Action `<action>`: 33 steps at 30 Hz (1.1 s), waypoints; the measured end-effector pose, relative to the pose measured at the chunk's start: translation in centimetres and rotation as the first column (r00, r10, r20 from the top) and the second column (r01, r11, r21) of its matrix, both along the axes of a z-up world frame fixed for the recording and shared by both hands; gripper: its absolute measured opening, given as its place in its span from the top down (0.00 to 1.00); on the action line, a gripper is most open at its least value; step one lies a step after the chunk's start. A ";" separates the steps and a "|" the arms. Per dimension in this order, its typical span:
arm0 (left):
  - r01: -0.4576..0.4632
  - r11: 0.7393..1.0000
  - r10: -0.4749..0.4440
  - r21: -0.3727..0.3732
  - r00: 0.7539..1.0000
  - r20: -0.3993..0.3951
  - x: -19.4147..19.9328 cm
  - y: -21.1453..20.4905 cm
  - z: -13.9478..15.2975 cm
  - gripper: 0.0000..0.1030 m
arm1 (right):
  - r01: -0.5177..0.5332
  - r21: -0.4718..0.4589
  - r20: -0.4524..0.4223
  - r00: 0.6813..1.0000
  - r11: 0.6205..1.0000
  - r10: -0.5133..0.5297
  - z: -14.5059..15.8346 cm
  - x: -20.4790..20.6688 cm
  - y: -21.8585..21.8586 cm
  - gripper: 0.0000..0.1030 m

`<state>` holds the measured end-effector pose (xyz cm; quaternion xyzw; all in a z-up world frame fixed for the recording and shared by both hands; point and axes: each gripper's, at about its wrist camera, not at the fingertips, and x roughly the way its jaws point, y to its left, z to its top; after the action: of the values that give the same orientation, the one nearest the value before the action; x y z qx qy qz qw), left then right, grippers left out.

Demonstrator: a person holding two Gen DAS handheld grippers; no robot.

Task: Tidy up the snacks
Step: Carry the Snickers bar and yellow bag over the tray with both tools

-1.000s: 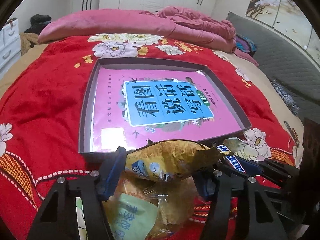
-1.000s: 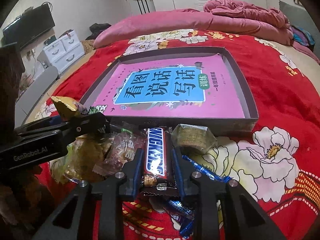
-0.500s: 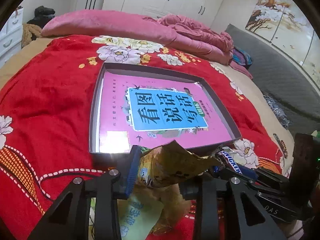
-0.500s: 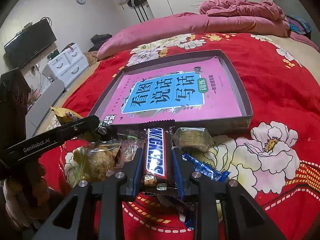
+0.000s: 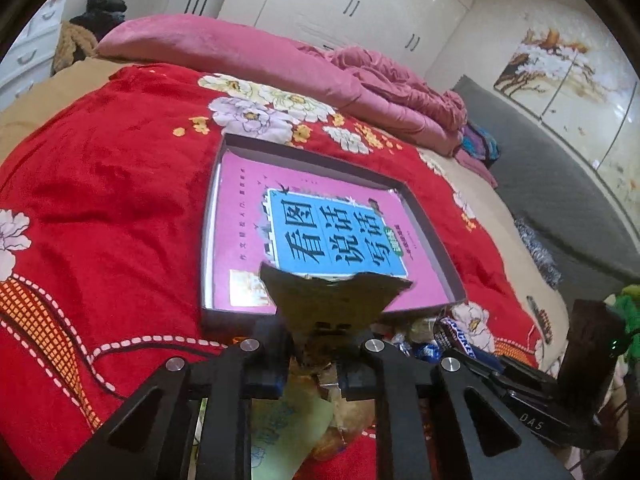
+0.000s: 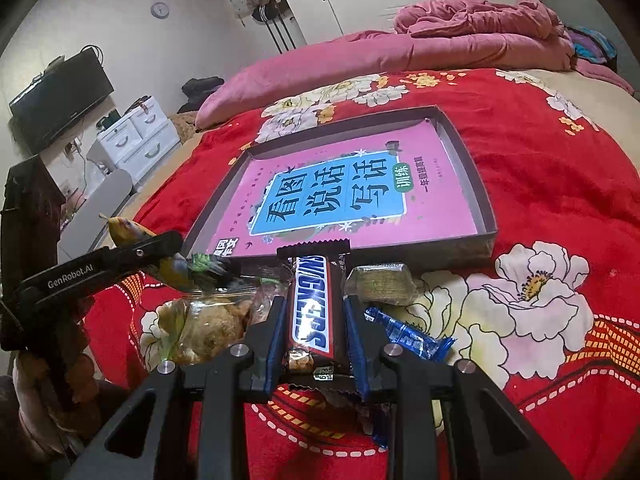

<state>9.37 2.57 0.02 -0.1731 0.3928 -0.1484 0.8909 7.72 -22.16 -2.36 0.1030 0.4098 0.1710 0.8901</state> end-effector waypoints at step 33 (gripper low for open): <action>-0.116 0.992 0.121 -0.047 0.987 0.103 1.8 1.9 1.9 0.86 | 0.084 0.048 0.142 0.986 0.995 -0.090 2.9 1.9 -1.7 0.72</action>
<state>11.17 4.48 1.87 -0.2063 0.3309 -0.1123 0.9140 9.59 -23.83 0.56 0.1270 0.3359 0.1474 0.9216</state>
